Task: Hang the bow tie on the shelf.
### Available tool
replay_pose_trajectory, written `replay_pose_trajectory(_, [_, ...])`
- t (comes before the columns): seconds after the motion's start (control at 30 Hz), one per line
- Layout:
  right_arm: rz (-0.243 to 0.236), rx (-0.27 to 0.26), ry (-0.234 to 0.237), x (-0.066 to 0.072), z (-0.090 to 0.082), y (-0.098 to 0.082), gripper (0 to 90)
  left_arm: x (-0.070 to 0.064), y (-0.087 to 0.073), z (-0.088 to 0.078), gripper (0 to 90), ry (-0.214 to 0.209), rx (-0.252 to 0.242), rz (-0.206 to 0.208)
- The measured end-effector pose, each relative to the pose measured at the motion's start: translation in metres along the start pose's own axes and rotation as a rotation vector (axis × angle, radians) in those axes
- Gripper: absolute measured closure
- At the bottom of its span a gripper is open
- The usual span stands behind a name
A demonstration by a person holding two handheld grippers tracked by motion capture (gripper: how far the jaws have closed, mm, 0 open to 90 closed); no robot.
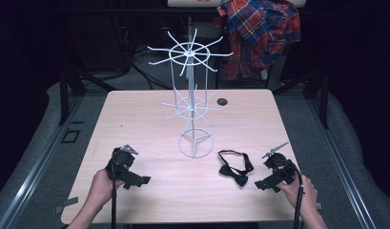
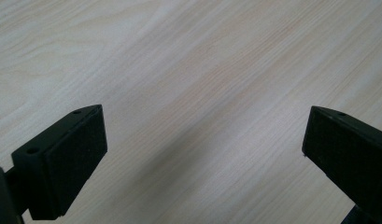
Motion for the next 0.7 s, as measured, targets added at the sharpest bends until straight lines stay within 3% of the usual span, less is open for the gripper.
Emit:
replay_pose_trajectory(0.13, [-0.006,-0.028,0.018,0.000,-0.001,0.000,0.0,0.000,0.000,0.000,0.2,0.002,0.001,-0.001])
replay_pose_trajectory(0.43, [-0.016,-0.031,0.005,-0.002,-0.002,0.002,0.0,-0.001,-0.001,0.000,0.1,0.002,-0.001,0.004])
replay_pose_trajectory(0.53, [0.012,-0.080,0.070,0.002,-0.002,0.004,0.0,-0.001,-0.001,-0.001,0.2,0.003,-0.004,0.005])
replay_pose_trajectory(0.63, [-0.007,-0.109,0.042,0.007,-0.006,0.008,0.0,-0.001,0.000,-0.001,0.2,0.001,-0.005,0.008])
replay_pose_trajectory(0.67, [-0.022,-0.090,0.013,0.008,-0.009,0.009,0.0,-0.002,0.000,-0.001,0.1,-0.002,-0.005,0.006])
replay_pose_trajectory(0.7, [-0.024,-0.110,0.021,0.010,-0.008,0.010,0.0,-0.002,0.000,0.000,0.2,-0.001,-0.003,0.008])
Point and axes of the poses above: each handheld gripper's, and its own axes: z roughly forward along the jaws, y roughly out of its top, x roughly to its left, the point moved 2 cm from there along z, roughly forward along the jaws, and after that the axes turned 14 degrees about x, right-handed, at the moved point
